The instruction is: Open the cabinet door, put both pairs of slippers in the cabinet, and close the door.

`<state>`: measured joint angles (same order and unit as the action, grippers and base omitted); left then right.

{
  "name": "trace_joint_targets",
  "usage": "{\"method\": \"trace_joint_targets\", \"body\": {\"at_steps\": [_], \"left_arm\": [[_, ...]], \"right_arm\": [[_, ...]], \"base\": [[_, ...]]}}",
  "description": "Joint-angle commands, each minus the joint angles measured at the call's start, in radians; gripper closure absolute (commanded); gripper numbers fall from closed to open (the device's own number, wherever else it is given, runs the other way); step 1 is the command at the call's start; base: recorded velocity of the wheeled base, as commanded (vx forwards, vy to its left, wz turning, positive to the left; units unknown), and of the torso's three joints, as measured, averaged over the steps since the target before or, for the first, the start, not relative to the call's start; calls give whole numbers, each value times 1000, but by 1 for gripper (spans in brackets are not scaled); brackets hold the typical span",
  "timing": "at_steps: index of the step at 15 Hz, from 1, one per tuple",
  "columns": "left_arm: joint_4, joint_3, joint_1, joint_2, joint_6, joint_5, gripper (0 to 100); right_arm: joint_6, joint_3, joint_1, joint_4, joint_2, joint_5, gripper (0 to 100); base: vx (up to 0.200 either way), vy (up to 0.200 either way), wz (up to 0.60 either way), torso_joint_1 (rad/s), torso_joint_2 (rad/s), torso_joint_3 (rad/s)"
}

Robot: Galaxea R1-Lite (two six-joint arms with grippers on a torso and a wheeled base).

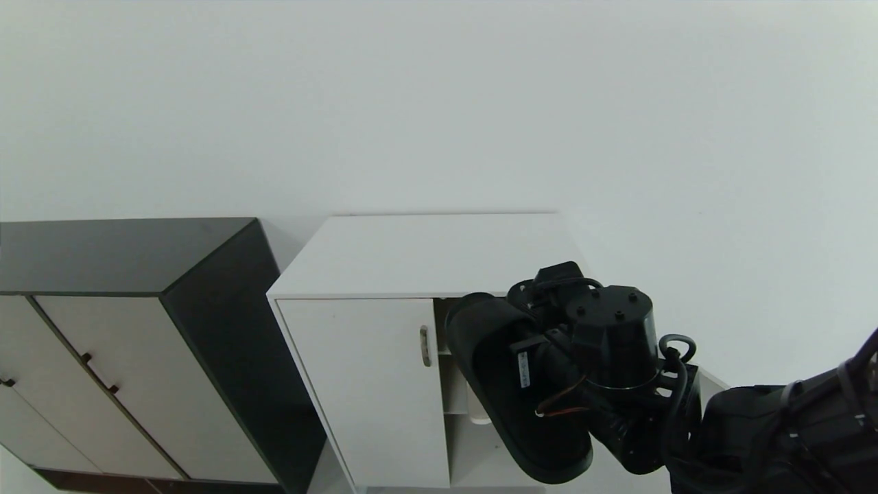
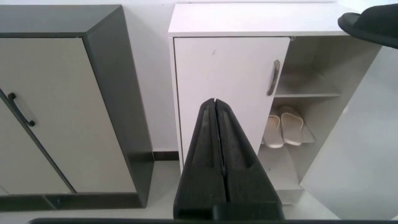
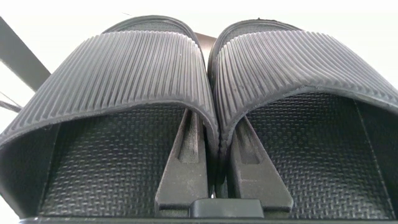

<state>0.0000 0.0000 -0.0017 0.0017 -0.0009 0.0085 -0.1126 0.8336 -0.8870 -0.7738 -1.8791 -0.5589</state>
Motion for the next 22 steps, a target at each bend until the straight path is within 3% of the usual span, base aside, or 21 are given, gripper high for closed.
{"method": "trace_joint_targets", "body": {"at_steps": [1,22], "left_arm": [[0,0,0,0,1,1,100],[0,0,0,0,-1,-2,100]], "right_arm": [[1,-2,-1,-2,-2,1,100],[25,-31,-3,-81,-15,1,100]], "base": [[0,0,0,0,0,0],[0,0,0,-189,486,299]]}}
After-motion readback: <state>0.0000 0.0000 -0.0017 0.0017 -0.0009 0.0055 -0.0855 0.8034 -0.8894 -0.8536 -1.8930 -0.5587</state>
